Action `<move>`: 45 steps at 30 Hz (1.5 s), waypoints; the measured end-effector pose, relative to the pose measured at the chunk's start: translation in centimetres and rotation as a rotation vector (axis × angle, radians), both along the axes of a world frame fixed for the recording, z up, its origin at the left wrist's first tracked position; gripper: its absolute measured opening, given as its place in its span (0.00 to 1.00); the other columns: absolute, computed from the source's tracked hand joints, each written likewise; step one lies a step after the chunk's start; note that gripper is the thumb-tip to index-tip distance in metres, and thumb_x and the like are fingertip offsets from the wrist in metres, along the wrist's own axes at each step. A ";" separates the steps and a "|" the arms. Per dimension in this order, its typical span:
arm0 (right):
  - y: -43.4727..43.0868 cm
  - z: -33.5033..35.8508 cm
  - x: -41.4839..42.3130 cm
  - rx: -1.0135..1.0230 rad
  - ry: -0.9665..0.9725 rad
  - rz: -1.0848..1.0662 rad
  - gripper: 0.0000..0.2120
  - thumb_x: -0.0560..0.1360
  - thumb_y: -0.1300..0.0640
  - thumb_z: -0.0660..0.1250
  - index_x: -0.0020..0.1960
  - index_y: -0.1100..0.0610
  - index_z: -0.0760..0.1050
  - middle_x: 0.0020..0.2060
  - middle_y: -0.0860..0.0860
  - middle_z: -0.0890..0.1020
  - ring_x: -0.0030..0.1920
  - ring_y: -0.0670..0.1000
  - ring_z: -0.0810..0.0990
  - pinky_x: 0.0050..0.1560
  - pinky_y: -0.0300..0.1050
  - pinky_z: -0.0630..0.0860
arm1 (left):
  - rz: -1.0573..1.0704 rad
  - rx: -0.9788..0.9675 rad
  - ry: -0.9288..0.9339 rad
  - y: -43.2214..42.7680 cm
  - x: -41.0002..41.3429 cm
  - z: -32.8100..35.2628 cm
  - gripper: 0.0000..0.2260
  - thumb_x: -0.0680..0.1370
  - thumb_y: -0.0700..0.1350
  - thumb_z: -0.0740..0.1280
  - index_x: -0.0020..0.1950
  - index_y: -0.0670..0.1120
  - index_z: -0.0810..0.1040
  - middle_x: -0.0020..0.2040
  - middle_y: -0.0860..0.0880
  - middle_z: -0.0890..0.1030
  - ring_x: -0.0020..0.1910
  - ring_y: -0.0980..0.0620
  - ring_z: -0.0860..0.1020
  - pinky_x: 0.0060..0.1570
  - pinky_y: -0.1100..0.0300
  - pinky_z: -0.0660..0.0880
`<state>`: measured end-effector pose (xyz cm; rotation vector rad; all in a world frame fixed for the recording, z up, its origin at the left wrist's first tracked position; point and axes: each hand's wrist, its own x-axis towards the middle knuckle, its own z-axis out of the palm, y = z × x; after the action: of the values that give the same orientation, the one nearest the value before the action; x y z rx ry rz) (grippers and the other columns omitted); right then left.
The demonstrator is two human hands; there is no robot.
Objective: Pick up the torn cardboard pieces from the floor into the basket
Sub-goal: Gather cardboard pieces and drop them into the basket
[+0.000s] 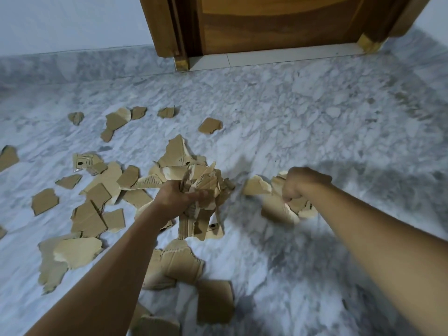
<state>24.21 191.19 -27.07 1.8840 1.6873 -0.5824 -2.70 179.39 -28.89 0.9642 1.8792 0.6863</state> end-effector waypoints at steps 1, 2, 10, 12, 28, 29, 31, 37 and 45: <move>0.2 0.2 -0.5 0.061 0.005 0.016 0.20 0.69 0.46 0.76 0.52 0.54 0.72 0.47 0.53 0.77 0.53 0.59 0.78 0.57 0.52 0.67 | -0.002 0.000 -0.008 -0.1 0.0 0.0 0.12 0.68 0.49 0.80 0.41 0.41 0.84 0.40 0.45 0.86 0.41 0.45 0.85 0.47 0.48 0.82; 0.2 0.3 -1.1 0.090 0.015 0.028 0.19 0.70 0.47 0.75 0.53 0.54 0.72 0.44 0.52 0.76 0.50 0.59 0.77 0.54 0.52 0.65 | -0.005 -0.001 -0.019 -0.1 0.0 0.0 0.12 0.68 0.49 0.80 0.41 0.41 0.84 0.39 0.45 0.86 0.40 0.46 0.85 0.47 0.48 0.82; 0.6 -1.3 -4.1 -0.310 0.104 0.085 0.43 0.67 0.47 0.78 0.76 0.58 0.65 0.70 0.61 0.72 0.62 0.64 0.77 0.64 0.56 0.75 | -0.044 -0.012 -0.086 0.3 -0.8 -0.6 0.12 0.68 0.49 0.79 0.41 0.42 0.84 0.38 0.46 0.86 0.39 0.47 0.85 0.43 0.52 0.82; 0.3 -1.6 -3.1 -0.391 0.161 0.079 0.43 0.71 0.47 0.76 0.78 0.59 0.61 0.75 0.60 0.66 0.68 0.63 0.72 0.66 0.54 0.73 | -0.081 -0.027 -0.059 0.8 -0.8 -0.8 0.13 0.67 0.51 0.80 0.41 0.43 0.85 0.39 0.47 0.86 0.40 0.46 0.85 0.44 0.51 0.82; -3.0 -6.1 7.8 -0.045 0.255 -0.005 0.31 0.74 0.48 0.71 0.73 0.54 0.65 0.59 0.54 0.76 0.55 0.57 0.78 0.53 0.49 0.76 | -0.459 -0.272 0.596 13.9 12.8 -6.6 0.39 0.65 0.63 0.77 0.68 0.43 0.71 0.64 0.41 0.69 0.63 0.37 0.71 0.63 0.44 0.72; -3.0 -6.1 7.9 -0.041 0.264 -0.015 0.33 0.73 0.47 0.72 0.74 0.54 0.64 0.61 0.54 0.76 0.58 0.57 0.77 0.55 0.50 0.75 | -0.442 -0.280 0.580 14.0 13.0 -6.4 0.38 0.64 0.62 0.78 0.67 0.43 0.72 0.63 0.41 0.71 0.61 0.38 0.73 0.61 0.44 0.74; -3.1 -6.0 8.0 -0.051 0.286 -0.039 0.34 0.74 0.48 0.72 0.75 0.53 0.63 0.64 0.54 0.76 0.62 0.57 0.77 0.56 0.50 0.73 | -0.438 -0.297 0.569 14.1 13.3 -6.4 0.36 0.63 0.61 0.78 0.63 0.43 0.74 0.59 0.42 0.74 0.56 0.40 0.76 0.58 0.44 0.76; -3.3 -6.1 7.9 -0.030 0.305 -0.057 0.30 0.75 0.50 0.71 0.73 0.54 0.65 0.63 0.53 0.76 0.60 0.57 0.77 0.55 0.49 0.73 | -0.439 -0.318 0.623 14.0 13.1 -6.7 0.37 0.64 0.62 0.77 0.65 0.43 0.73 0.62 0.42 0.72 0.61 0.39 0.73 0.60 0.43 0.74; -3.5 -6.2 8.2 -0.004 0.316 -0.086 0.23 0.74 0.51 0.70 0.66 0.53 0.68 0.52 0.50 0.75 0.49 0.53 0.72 0.49 0.46 0.69 | -0.400 -0.265 0.626 13.3 13.5 -6.8 0.36 0.62 0.65 0.75 0.60 0.42 0.75 0.58 0.43 0.75 0.60 0.40 0.73 0.59 0.47 0.72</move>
<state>32.42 187.70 -33.29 1.9489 1.7989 -0.9594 10.79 192.73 -35.68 1.4292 2.1292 -0.1277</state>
